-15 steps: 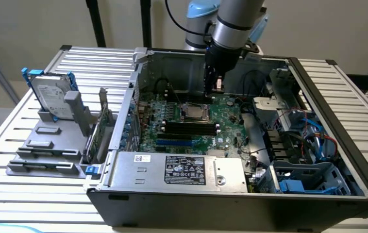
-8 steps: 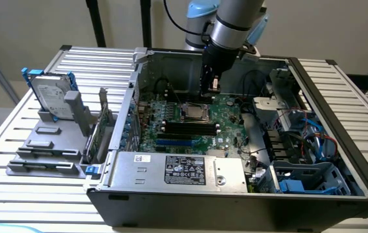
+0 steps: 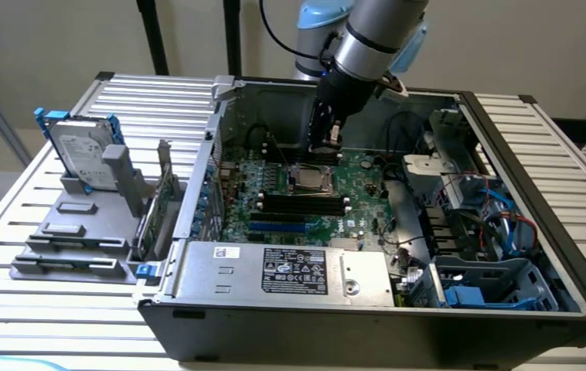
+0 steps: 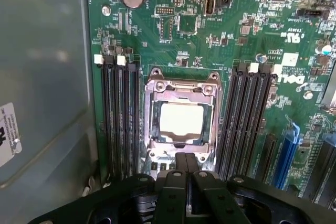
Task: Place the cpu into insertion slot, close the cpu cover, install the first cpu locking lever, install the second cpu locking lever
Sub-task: 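Close the cpu cover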
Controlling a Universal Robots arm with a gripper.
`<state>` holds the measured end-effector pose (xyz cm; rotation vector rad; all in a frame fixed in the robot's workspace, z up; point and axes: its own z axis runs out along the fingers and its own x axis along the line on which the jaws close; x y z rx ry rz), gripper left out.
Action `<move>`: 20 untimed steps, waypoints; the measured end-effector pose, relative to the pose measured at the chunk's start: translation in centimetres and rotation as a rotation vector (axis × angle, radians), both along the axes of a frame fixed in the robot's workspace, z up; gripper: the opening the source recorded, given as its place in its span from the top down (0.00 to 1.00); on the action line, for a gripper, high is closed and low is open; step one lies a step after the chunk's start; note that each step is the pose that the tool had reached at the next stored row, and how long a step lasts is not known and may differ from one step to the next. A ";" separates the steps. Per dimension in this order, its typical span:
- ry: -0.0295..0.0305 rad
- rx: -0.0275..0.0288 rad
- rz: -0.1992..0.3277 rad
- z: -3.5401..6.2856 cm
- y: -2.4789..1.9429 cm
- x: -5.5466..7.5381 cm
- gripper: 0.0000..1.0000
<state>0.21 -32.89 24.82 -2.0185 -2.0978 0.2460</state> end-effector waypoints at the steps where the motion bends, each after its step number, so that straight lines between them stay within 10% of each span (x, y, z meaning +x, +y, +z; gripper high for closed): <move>1: 0.0002 0.0000 -0.001 -0.15 0.00 -0.1 0.89; 20: 0.0006 -0.0055 -0.086 -3.16 0.12 -2.1 0.89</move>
